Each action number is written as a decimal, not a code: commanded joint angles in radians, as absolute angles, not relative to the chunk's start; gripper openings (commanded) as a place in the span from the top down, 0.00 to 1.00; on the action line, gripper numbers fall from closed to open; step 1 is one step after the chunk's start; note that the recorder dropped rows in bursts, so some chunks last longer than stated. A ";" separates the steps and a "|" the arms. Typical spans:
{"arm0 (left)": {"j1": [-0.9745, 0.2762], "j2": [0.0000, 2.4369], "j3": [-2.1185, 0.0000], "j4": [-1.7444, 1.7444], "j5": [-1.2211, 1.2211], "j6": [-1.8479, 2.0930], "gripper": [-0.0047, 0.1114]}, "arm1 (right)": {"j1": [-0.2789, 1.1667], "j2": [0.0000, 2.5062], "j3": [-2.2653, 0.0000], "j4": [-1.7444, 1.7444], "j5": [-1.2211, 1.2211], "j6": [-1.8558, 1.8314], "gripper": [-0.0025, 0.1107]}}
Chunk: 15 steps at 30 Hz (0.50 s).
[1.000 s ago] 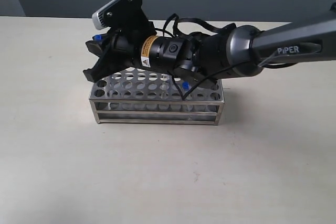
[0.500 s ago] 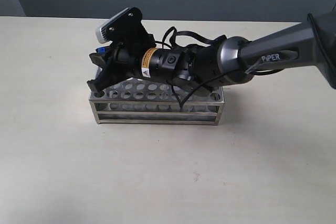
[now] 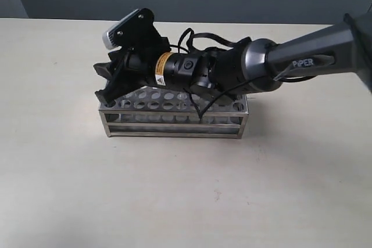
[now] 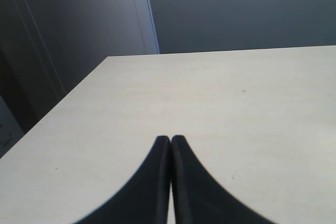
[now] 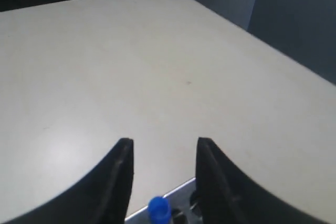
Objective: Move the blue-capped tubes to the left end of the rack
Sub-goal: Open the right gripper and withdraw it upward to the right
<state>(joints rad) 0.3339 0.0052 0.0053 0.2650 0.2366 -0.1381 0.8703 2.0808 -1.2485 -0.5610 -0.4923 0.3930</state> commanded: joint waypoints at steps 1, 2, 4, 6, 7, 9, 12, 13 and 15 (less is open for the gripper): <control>0.327 0.000 0.000 0.265 0.233 -0.143 0.95 | 0.850 1.905 -1.253 -0.498 -0.357 0.365 0.63; 0.327 0.000 0.000 0.265 0.233 -0.143 0.95 | 0.838 1.866 -1.253 -0.498 -0.313 0.346 0.63; 0.327 0.000 0.000 0.265 0.233 -0.143 0.95 | 0.809 1.802 -1.251 -0.498 -0.242 0.327 0.63; 0.327 0.000 0.000 0.265 0.233 -0.143 0.95 | 0.771 1.746 -1.227 -0.498 -0.207 0.324 0.63; 0.327 0.000 0.000 0.265 0.233 -0.143 0.95 | 0.748 1.723 -1.206 -0.487 -0.204 0.324 0.63; 0.327 0.000 0.000 0.265 0.233 -0.143 0.95 | 0.714 1.693 -1.156 -0.454 -0.228 0.324 0.63; 0.327 0.000 0.000 0.265 0.233 -0.143 0.95 | 0.698 1.673 -1.061 -0.436 -0.276 0.324 0.63; 0.327 0.000 0.000 0.265 0.233 -0.143 0.95 | 0.698 1.673 -1.027 -0.436 -0.294 0.324 0.63; 0.327 0.000 0.000 0.265 0.233 -0.143 0.95 | 0.701 1.673 -0.959 -0.436 -0.346 0.324 0.63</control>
<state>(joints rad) 0.3339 0.0052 0.0053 0.2650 0.2366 -0.1381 0.7001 1.6788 -1.0371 -0.4381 -0.2789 0.3311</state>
